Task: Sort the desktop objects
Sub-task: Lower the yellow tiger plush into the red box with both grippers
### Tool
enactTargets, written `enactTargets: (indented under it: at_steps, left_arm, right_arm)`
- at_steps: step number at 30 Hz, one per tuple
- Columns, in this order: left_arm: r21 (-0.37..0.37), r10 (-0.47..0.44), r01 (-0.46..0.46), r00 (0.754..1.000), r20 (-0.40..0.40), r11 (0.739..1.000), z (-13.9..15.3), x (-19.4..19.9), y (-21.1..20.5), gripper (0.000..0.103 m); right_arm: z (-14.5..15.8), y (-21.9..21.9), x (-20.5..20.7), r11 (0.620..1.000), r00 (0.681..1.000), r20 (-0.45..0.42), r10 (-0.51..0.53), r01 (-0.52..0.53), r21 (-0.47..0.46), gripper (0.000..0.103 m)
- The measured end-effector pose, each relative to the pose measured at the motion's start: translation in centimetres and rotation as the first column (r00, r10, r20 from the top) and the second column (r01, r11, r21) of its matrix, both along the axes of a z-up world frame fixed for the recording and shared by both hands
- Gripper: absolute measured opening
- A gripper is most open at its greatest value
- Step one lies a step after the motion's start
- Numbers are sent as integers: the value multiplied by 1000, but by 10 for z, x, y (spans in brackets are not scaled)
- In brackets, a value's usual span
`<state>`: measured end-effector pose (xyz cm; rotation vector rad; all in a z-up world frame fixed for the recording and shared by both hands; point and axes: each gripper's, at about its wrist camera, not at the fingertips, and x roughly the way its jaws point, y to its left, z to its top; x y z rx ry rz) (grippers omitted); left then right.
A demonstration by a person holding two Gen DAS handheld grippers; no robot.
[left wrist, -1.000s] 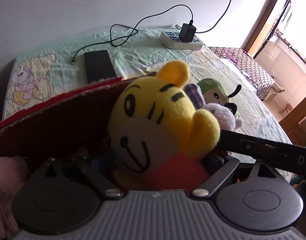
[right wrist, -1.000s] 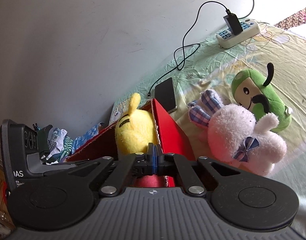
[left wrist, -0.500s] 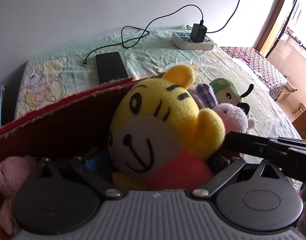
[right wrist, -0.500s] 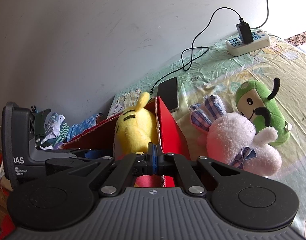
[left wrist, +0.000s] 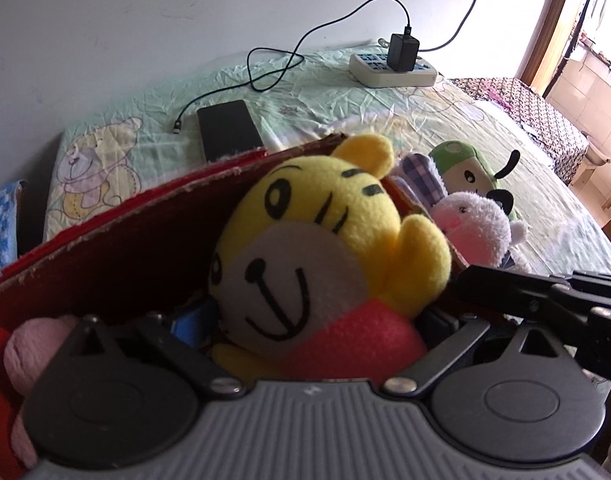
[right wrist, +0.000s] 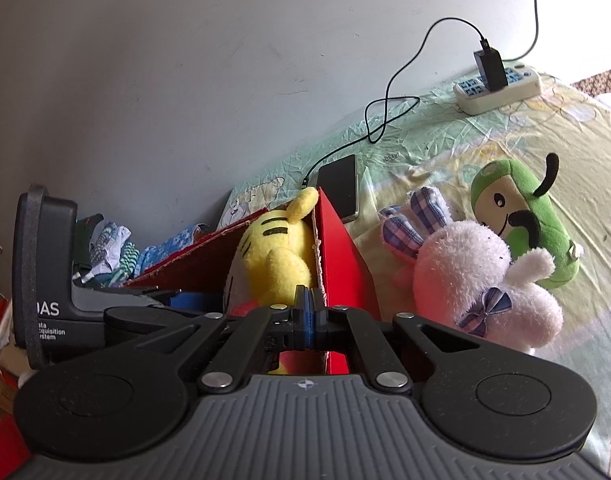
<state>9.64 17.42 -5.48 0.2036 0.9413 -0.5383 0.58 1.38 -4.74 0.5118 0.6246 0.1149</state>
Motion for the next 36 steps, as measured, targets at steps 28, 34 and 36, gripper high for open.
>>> enactTargets:
  at_steps: [28, 34, 36]
  left_arm:
    - [-2, 94, -94, 995, 27, 996, 16, -27, 4, 100]
    - [-2, 142, -142, 989, 31, 990, 29, -42, 9, 101]
    - [3, 157, -157, 987, 35, 988, 33, -47, 9, 101]
  right_arm:
    - [5, -4, -52, 997, 997, 56, -60, 62, -34, 19]
    - [4, -2, -53, 998, 996, 52, -67, 68, -17, 19]
    - [4, -2, -54, 997, 996, 55, -70, 71, -13, 19]
